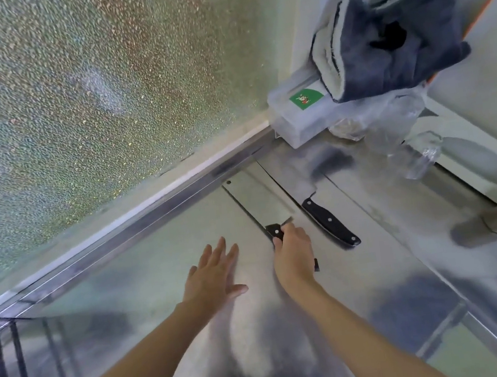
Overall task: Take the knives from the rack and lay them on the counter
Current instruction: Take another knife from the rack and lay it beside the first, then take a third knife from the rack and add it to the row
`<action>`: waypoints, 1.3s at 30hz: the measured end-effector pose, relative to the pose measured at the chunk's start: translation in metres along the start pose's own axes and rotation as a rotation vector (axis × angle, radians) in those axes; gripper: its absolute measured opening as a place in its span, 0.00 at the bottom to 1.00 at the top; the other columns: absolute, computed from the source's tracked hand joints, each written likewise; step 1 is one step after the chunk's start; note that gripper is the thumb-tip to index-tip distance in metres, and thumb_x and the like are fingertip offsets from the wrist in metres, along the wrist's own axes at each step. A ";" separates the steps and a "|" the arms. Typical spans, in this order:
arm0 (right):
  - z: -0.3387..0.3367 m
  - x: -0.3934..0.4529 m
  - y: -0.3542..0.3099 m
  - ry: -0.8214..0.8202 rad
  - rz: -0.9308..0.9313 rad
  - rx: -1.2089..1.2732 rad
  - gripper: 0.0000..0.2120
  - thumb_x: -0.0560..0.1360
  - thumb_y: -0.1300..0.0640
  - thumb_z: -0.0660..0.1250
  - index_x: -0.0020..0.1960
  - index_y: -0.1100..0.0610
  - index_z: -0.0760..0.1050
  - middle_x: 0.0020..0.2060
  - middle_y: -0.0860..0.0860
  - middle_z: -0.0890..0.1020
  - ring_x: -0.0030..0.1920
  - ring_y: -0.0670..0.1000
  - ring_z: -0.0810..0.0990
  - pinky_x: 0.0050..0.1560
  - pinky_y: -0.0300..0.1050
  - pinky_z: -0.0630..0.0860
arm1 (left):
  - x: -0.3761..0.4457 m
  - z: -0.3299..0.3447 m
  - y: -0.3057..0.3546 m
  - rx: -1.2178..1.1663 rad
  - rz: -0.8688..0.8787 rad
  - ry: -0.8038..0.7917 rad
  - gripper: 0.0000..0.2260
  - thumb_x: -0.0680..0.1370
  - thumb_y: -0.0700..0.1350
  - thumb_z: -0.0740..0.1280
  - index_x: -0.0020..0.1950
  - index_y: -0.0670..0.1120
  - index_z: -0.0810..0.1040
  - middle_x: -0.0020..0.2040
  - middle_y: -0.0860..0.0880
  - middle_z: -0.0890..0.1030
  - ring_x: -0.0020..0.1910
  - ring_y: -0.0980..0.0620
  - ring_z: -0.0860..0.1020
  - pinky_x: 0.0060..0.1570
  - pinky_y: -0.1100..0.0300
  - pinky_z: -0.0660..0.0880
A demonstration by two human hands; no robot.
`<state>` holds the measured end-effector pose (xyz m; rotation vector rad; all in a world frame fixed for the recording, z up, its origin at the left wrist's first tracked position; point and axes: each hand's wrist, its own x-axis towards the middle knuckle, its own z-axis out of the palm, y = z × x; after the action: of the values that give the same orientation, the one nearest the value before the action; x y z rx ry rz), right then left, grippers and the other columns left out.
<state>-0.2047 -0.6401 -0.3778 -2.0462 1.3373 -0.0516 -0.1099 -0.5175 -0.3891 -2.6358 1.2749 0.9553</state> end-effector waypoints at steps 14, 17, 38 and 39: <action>0.011 0.009 -0.001 0.044 -0.039 -0.099 0.11 0.78 0.58 0.57 0.57 0.62 0.70 0.56 0.59 0.72 0.58 0.57 0.69 0.54 0.51 0.70 | 0.001 0.004 -0.002 -0.012 0.006 0.015 0.38 0.73 0.62 0.62 0.75 0.55 0.44 0.78 0.52 0.42 0.77 0.47 0.43 0.75 0.45 0.54; 0.015 0.010 0.001 0.063 -0.061 -0.174 0.12 0.78 0.57 0.58 0.58 0.61 0.71 0.56 0.59 0.73 0.58 0.59 0.69 0.58 0.51 0.67 | 0.002 0.004 -0.002 -0.019 0.003 0.013 0.38 0.73 0.62 0.62 0.75 0.56 0.44 0.78 0.52 0.41 0.77 0.47 0.43 0.75 0.45 0.54; -0.046 -0.055 -0.132 -0.167 -0.498 -0.009 0.24 0.73 0.56 0.67 0.66 0.61 0.68 0.65 0.60 0.72 0.67 0.59 0.67 0.66 0.49 0.63 | -0.115 -0.104 -0.061 -0.504 -0.104 0.484 0.28 0.75 0.51 0.66 0.72 0.45 0.62 0.73 0.46 0.67 0.72 0.47 0.64 0.71 0.54 0.59; -0.046 -0.068 -0.152 -0.178 -0.553 0.001 0.23 0.73 0.57 0.67 0.66 0.61 0.68 0.64 0.60 0.73 0.66 0.58 0.68 0.66 0.48 0.63 | -0.133 -0.115 -0.070 -0.509 -0.112 0.524 0.27 0.75 0.50 0.66 0.71 0.45 0.63 0.72 0.46 0.68 0.71 0.47 0.65 0.70 0.55 0.60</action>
<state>-0.1333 -0.5716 -0.2363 -2.3008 0.6370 -0.1109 -0.0628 -0.4157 -0.2371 -3.4854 1.0353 0.6574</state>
